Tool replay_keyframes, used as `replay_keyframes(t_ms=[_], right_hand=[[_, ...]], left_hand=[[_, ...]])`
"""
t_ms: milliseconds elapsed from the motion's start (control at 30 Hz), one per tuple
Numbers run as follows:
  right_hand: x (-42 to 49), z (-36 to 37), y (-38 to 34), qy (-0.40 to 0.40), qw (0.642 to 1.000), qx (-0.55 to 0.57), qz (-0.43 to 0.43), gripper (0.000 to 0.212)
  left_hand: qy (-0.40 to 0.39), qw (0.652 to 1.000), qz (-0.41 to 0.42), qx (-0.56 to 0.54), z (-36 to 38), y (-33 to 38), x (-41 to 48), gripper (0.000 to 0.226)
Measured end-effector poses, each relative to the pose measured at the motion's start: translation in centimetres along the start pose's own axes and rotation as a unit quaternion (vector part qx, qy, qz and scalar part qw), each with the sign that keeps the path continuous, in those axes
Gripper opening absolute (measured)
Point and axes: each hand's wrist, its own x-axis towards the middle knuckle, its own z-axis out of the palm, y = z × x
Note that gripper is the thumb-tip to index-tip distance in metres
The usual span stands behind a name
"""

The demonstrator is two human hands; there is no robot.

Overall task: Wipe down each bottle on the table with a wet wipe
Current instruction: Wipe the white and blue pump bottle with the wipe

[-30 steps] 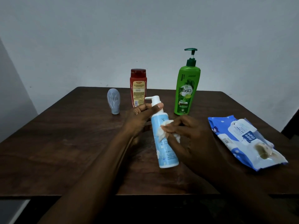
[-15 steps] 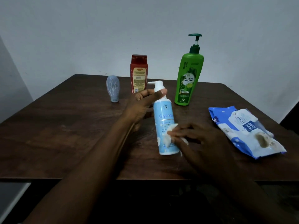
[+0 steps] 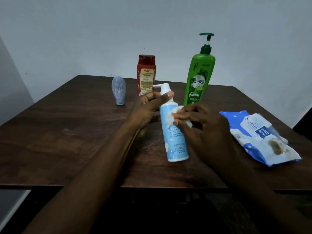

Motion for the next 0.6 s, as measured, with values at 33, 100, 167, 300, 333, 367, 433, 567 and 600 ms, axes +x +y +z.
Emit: replay_keyframes(t_ms=[33, 100, 167, 300, 333, 367, 433, 567, 600], right_hand=[[-1.0, -0.1, 0.0, -0.003, 1.000, -0.008, -0.002, 0.017], [-2.7, -0.4, -0.1, 0.000, 1.000, -0.026, -0.012, 0.018], [-4.1, -0.7, -0.1, 0.002, 0.999, -0.029, -0.014, 0.020], [-6.3, -1.1, -0.5, -0.009, 0.999, -0.039, -0.015, 0.019], [-6.8, -1.2, -0.6, -0.007, 0.998, -0.051, -0.025, 0.020], [-7.2, -1.2, -0.6, -0.006, 0.998, -0.060, -0.029, 0.022], [-7.7, -1.3, -0.7, -0.007, 0.999, -0.053, -0.006, 0.024], [-7.2, -1.3, -1.2, 0.002, 0.999, -0.009, 0.033, 0.016], [-6.7, -1.2, -1.2, 0.004, 0.999, 0.005, 0.038, 0.017]], left_hand=[[0.004, 1.000, -0.003, 0.000, 0.0, 0.0, 0.0, 0.033], [0.009, 1.000, -0.004, 0.004, 0.0, -0.1, 0.1, 0.031], [0.008, 1.000, -0.005, 0.007, 0.2, -0.1, 0.1, 0.032], [-0.002, 1.000, 0.000, 0.009, 0.2, -0.1, -0.1, 0.038], [-0.005, 1.000, 0.002, 0.005, 0.2, 0.0, -0.2, 0.039], [-0.008, 1.000, 0.003, 0.000, 0.2, 0.1, -0.3, 0.039], [-0.013, 1.000, 0.005, -0.002, 0.2, 0.1, -0.4, 0.040], [-0.024, 1.000, 0.007, -0.005, 0.0, 0.1, -0.4, 0.043], [-0.027, 1.000, 0.007, -0.009, -0.1, 0.0, -0.3, 0.042]])
